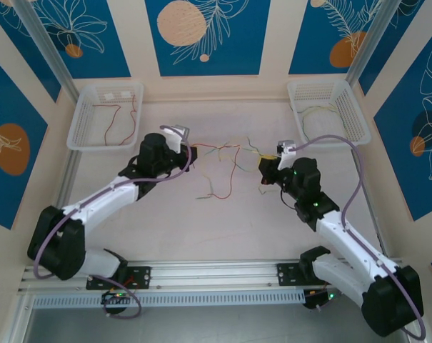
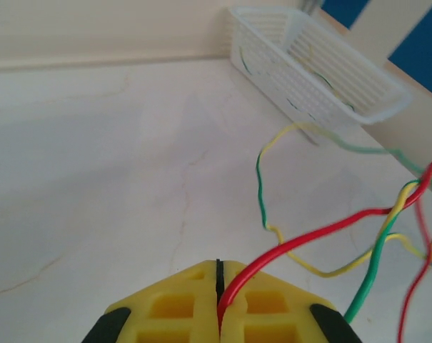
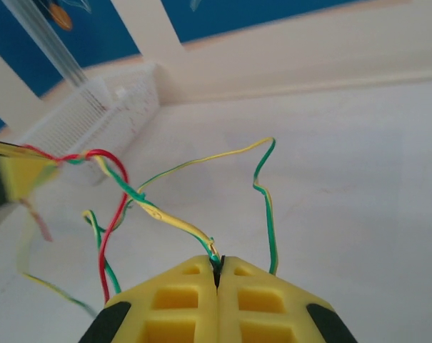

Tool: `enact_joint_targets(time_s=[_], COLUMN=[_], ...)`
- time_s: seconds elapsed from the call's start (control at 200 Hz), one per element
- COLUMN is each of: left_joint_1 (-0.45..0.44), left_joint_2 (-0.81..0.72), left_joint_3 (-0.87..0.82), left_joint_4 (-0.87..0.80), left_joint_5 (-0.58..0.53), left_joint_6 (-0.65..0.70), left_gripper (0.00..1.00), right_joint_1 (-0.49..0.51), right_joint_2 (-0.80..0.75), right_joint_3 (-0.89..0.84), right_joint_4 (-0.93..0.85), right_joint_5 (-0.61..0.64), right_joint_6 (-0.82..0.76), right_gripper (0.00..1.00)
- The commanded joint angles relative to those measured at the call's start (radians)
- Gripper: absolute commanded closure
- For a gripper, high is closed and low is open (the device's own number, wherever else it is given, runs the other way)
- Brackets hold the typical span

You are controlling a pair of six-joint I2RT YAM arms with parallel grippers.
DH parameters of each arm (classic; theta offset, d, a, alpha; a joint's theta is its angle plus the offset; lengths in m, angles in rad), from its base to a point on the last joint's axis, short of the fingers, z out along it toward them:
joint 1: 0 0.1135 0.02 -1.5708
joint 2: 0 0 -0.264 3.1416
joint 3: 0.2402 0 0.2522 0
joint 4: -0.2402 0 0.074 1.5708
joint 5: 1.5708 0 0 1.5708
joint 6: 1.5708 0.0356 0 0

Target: Untangle the cables

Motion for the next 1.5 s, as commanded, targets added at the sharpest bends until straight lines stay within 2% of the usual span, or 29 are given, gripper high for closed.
enact_joint_targets(time_s=[0.0,0.12,0.28,0.4,0.565,0.795,0.9,1.075,1.355,1.495], left_joint_1=[0.059,0.110,0.176,0.208,0.230,0.257,0.262,0.264,0.267,0.276], left_joint_2=[-0.112,-0.232,-0.359,-0.415,-0.467,-0.475,-0.474,-0.465,-0.462,-0.443], left_joint_3=[-0.071,-0.122,-0.160,-0.182,-0.202,-0.207,-0.206,-0.184,-0.148,-0.094], left_joint_4=[0.031,-0.006,-0.079,-0.106,-0.143,-0.150,-0.154,-0.147,-0.147,-0.144], left_joint_5=[-0.239,-0.325,-0.376,-0.391,-0.501,-0.475,-0.488,-0.404,-0.410,-0.405], left_joint_6=[-0.016,0.000,0.017,0.011,-0.011,-0.025,-0.030,-0.029,-0.013,0.035], left_gripper=[1.00,1.00,1.00,1.00,1.00,1.00,1.00,1.00,1.00,1.00], right_joint_1=[-0.040,-0.059,-0.101,-0.129,-0.179,-0.252,-0.254,-0.257,-0.254,-0.254], right_joint_2=[0.062,0.076,0.080,0.088,0.071,0.020,0.004,-0.015,-0.027,-0.031], right_joint_3=[0.053,0.030,0.018,0.032,0.048,0.026,0.016,0.004,-0.005,-0.010], right_joint_4=[-0.106,-0.073,-0.050,-0.078,-0.148,-0.176,-0.171,-0.139,-0.121,-0.118], right_joint_5=[0.131,0.125,0.118,0.140,0.202,0.179,0.171,0.108,0.077,0.070], right_joint_6=[-0.033,-0.041,-0.022,0.008,0.083,0.144,0.151,0.145,0.157,0.165], right_gripper=[1.00,1.00,1.00,1.00,1.00,1.00,1.00,1.00,1.00,1.00])
